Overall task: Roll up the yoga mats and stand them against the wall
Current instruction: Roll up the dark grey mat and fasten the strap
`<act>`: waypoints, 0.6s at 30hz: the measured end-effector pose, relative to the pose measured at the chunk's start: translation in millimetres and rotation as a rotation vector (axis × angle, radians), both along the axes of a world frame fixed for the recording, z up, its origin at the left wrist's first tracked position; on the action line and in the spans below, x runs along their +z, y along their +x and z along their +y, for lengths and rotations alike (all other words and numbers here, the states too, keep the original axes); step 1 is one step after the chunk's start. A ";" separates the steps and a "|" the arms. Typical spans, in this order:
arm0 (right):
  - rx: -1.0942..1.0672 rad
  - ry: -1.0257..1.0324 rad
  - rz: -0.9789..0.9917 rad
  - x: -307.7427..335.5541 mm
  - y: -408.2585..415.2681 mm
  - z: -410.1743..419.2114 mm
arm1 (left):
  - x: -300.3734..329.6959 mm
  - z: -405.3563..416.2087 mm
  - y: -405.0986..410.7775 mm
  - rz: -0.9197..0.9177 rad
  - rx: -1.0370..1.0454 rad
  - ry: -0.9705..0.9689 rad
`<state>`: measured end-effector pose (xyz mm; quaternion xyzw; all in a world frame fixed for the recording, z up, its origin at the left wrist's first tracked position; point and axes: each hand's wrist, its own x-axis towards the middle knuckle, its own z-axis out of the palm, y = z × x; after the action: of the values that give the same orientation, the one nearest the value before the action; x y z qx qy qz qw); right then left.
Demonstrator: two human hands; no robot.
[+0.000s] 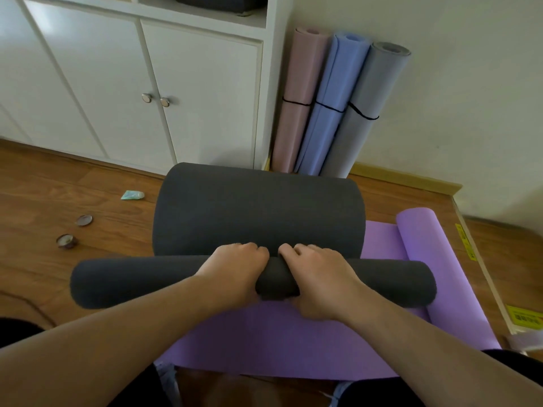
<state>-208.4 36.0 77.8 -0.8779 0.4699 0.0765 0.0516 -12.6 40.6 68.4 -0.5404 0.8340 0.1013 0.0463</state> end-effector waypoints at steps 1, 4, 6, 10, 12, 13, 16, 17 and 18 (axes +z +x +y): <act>0.007 -0.031 0.004 -1.7 1.8 1.8 | 4.3 -3.8 2.9 0.033 0.021 0.056; -0.001 -0.047 0.034 -4.5 5.8 3.8 | 9.5 -7.2 5.9 0.047 0.021 0.121; -0.009 -0.013 0.021 -5.6 5.0 2.6 | 7.8 -3.2 3.7 0.024 -0.004 0.084; -0.037 0.077 -0.006 -2.1 3.6 -1.6 | -3.0 6.7 -1.9 -0.087 -0.049 -0.097; -0.045 0.106 -0.013 -1.7 3.1 -3.2 | -6.5 8.7 -4.4 -0.085 -0.042 -0.105; -0.043 0.111 -0.013 -2.2 3.1 -3.1 | -7.0 7.7 -4.7 -0.057 -0.036 -0.080; -0.024 0.029 0.000 -3.4 7.9 0.7 | -1.7 -3.2 1.1 0.021 -0.014 0.058; -0.013 -0.012 -0.002 -3.3 9.7 2.4 | 2.7 -7.2 3.8 0.040 -0.004 0.107; -0.005 -0.039 0.004 -2.9 10.8 3.7 | 6.5 -10.2 6.2 0.046 0.001 0.143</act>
<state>-197.5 39.7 74.8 -0.8775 0.4734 0.0688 0.0337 -6.3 30.5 74.9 -0.5335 0.8253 0.1729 0.0655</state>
